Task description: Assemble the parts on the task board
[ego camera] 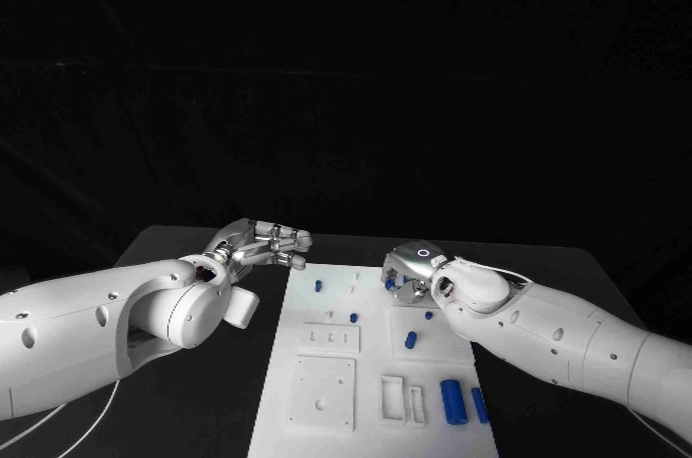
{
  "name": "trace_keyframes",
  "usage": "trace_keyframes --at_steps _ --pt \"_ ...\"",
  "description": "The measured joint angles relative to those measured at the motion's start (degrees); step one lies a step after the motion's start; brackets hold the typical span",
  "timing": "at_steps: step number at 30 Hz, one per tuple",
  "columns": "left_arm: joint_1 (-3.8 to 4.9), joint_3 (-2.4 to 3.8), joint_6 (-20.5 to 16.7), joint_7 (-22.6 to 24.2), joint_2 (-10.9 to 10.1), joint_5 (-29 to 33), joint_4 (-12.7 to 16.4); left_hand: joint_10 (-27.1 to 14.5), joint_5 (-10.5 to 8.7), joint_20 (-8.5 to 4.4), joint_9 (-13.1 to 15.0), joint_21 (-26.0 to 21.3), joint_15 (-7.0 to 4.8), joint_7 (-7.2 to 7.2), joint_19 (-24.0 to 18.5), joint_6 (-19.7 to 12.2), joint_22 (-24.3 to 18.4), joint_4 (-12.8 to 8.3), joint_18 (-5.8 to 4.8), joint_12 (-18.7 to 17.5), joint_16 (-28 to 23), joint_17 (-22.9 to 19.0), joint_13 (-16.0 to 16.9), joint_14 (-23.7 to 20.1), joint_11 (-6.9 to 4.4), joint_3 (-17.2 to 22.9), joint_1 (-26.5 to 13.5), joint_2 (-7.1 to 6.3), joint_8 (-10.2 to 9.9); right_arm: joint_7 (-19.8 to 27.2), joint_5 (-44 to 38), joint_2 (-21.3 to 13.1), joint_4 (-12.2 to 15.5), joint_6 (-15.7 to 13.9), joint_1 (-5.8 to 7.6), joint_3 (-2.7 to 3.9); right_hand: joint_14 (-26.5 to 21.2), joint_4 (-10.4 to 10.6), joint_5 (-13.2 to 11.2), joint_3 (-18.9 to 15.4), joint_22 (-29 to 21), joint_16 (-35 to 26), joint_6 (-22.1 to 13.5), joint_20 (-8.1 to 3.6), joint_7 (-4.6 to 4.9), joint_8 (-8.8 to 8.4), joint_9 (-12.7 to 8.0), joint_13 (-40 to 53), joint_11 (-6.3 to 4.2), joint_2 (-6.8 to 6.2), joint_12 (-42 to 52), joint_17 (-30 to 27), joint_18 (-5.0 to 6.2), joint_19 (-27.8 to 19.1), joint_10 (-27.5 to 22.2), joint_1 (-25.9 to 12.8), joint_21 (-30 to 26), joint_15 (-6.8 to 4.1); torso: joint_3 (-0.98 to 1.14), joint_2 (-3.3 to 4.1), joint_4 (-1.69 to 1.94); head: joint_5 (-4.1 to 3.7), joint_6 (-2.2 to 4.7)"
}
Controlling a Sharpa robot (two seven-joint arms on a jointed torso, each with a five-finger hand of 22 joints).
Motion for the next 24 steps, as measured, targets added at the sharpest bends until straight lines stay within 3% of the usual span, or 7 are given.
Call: trace_keyframes --at_steps 12,24 --pt "0.18 0.00 0.1 -0.1 0.2 -0.1 -0.1 0.0 0.00 0.00 0.0 0.0 0.00 0.00 0.0 0.0 0.0 0.0 0.00 0.0 0.0 0.0 0.0 0.0 0.00 0.0 0.0 0.00 0.0 -4.3 -0.3 2.4 1.5 -4.0 0.40 0.02 0.0 -0.1 -0.3 0.3 2.0 0.0 0.2 0.01 -0.18 -0.03 0.0 0.0 0.00 0.00 0.0 0.1 -0.05 0.0 0.0 0.0 -0.5 0.00 -0.18 0.17 0.18 -0.02 0.63" --pt "0.47 0.00 0.1 -0.1 0.9 -0.2 -0.1 0.0 0.00 0.00 0.0 0.0 0.00 0.00 0.0 0.0 0.1 -0.2 0.00 0.0 0.0 -0.1 0.0 0.0 0.00 -0.2 0.0 0.00 0.0 -7.6 -1.0 6.0 -1.3 -6.2 0.82 0.02 0.0 -0.1 -0.3 0.6 2.9 0.0 0.2 0.02 -0.17 -0.08 0.1 0.1 -0.01 0.00 -0.1 0.1 -0.08 0.0 0.0 0.0 -0.9 0.00 -0.31 0.41 0.53 0.34 0.81"
